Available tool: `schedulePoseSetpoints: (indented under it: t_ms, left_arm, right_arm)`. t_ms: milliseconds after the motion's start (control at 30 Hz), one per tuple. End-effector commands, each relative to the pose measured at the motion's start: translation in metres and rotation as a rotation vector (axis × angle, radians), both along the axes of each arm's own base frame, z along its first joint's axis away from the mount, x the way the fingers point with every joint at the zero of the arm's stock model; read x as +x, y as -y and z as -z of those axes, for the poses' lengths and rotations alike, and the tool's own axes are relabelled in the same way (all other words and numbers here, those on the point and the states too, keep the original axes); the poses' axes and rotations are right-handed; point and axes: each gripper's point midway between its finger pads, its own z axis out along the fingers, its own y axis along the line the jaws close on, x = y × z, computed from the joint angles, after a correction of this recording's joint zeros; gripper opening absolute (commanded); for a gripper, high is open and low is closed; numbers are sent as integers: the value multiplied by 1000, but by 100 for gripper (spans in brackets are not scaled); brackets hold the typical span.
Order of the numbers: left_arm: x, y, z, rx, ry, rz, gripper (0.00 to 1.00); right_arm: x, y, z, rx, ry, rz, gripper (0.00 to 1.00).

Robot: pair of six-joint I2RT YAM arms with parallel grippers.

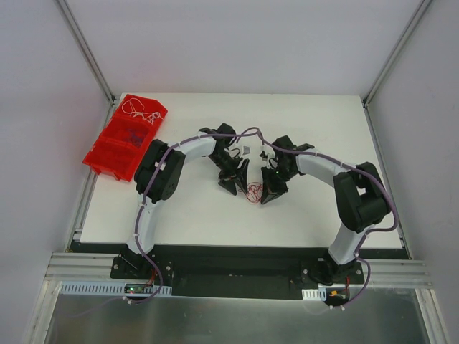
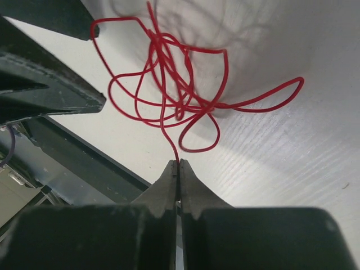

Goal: Untangle the cables

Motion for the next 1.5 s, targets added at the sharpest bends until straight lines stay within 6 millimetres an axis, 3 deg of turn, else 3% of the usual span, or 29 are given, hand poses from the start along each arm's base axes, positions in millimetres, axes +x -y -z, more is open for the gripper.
schedulePoseSetpoints:
  t_ms: [0,333,567,667,767,867,933,1033,1100,1167,1300,1467]
  left_arm:
    - [6,9,-15,-40,36,21,54]
    - [21,7,9,65,38,-32,50]
    - [35,-2,27,178,77,-56,36]
    - [38,-3,26,185,91,-48,21]
    - [44,-19,20,229,156,-44,0]
    - [60,-51,9,313,271,-71,0]
    - [77,-75,-10,354,376,-103,0]
    - [95,-104,-36,398,488,-163,0]
    - [102,-110,-58,347,529,-190,0]
    - [105,-105,-79,249,559,-197,0]
    - [110,-87,-131,19,644,-216,23]
    - [123,-85,-194,-140,747,-272,35]
  right_arm:
    - [8,-4,-27,46,101,-12,0]
    - [11,-7,-32,61,108,-10,0]
    - [11,-7,-39,71,134,-11,0]
    - [11,-4,-43,57,156,-7,0]
    - [19,13,-47,-30,232,27,0]
    - [34,46,-58,-176,332,110,1]
    - [41,68,-72,-250,385,163,0]
    - [54,102,-109,-361,509,244,0]
    - [60,104,-145,-340,605,237,0]
    - [67,90,-188,-238,688,219,1]
    - [67,56,-254,-14,751,214,0]
    - [70,35,-373,179,989,248,0]
